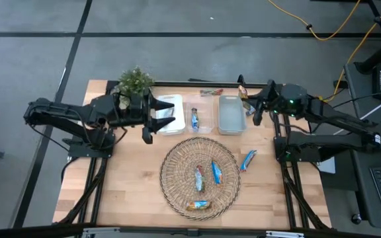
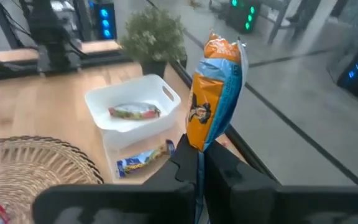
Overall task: Pick and place Granola Bars by type
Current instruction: Put the middle left yellow granola bar into the gray bin
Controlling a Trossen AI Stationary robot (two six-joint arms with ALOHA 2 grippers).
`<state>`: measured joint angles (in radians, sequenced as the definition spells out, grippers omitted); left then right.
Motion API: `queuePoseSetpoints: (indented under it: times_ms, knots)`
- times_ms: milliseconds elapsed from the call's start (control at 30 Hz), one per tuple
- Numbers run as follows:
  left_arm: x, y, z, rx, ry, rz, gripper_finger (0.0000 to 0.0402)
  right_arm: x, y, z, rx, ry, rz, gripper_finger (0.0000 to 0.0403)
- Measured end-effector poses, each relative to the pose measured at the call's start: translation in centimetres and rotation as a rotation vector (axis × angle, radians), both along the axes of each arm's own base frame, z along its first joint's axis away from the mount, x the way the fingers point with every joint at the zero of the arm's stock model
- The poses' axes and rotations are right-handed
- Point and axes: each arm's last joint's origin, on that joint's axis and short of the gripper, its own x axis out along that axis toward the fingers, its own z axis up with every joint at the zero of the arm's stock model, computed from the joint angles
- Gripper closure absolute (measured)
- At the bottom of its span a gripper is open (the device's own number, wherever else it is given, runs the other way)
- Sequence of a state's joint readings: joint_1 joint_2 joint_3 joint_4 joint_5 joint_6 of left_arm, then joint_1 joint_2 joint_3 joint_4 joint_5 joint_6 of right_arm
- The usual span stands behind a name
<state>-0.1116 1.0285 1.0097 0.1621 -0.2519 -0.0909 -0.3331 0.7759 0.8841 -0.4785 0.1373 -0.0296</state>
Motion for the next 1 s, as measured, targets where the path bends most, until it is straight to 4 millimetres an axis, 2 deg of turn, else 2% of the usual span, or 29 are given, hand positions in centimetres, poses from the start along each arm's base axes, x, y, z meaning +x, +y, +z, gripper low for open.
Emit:
queuePoseSetpoints:
  times_ms: [200, 300, 400, 567, 733, 867, 1000]
  knots:
    - [0.2, 0.0, -0.4, 0.005, 0.015, -0.003, 0.0172, 2.4, -3.3, 0.8, 0.028, 0.162, -0.065, 0.0377]
    - [0.2, 0.0, -0.3, 0.009, 0.013, -0.002, 0.0175, 3.4, -5.2, 0.2, 0.082, 0.215, -0.101, 0.0372]
    - [0.2, 0.0, -0.4, 0.007, 0.014, -0.004, 0.0175, 3.8, -6.2, -1.0, 0.146, 0.244, -0.127, 0.0377]
    - [0.2, -0.1, -0.4, 0.002, 0.019, -0.019, 0.0174, 4.6, -6.8, -4.0, 0.229, 0.317, -0.152, 0.0390]
    - [0.2, -0.1, -0.4, 0.002, 0.019, -0.014, 0.0176, 5.1, -7.1, -7.0, 0.306, 0.391, -0.164, 0.0378]
    - [0.2, -0.1, -0.4, 0.002, 0.020, -0.012, 0.0176, 5.5, -7.3, -8.0, 0.345, 0.408, -0.179, 0.0357]
    - [0.2, -0.1, -0.4, 0.003, 0.021, -0.012, 0.0178, 5.6, -7.4, -8.1, 0.340, 0.403, -0.176, 0.0323]
